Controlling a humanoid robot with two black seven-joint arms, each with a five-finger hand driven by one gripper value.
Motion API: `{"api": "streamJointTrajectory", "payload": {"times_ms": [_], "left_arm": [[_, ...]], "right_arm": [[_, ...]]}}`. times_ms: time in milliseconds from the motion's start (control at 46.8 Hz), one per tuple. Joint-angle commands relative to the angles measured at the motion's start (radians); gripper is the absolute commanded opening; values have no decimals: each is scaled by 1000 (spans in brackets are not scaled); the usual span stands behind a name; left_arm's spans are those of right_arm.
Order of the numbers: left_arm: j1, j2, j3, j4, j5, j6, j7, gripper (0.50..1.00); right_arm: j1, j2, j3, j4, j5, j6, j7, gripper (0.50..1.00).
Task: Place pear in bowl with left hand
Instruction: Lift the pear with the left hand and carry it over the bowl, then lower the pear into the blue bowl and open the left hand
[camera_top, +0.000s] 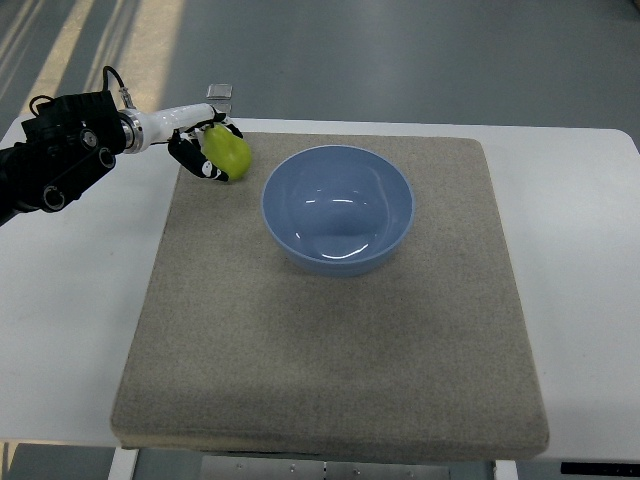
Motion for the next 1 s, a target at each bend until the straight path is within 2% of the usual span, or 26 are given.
{"api": "streamJointTrajectory", "payload": {"times_ms": [0,278,577,769,982], "left_arm": [[-28,54,-2,-69,-6,-3,0,500],[-85,229,-5,-292,-80,-29,0,500],[-155,304,-5,-532,-114,-95,0,500],[-166,317,-3,-678,-106,-187,0,500],[-149,240,-3,-694,-89,-199,2,500]], "right_arm": [[0,0,0,0,0,0,0,924],[0,0,0,0,0,0,0,926],[0,0,0,0,0,0,0,924],[0,0,0,0,0,0,0,926],[0,0,0,0,0,0,0,924]]}}
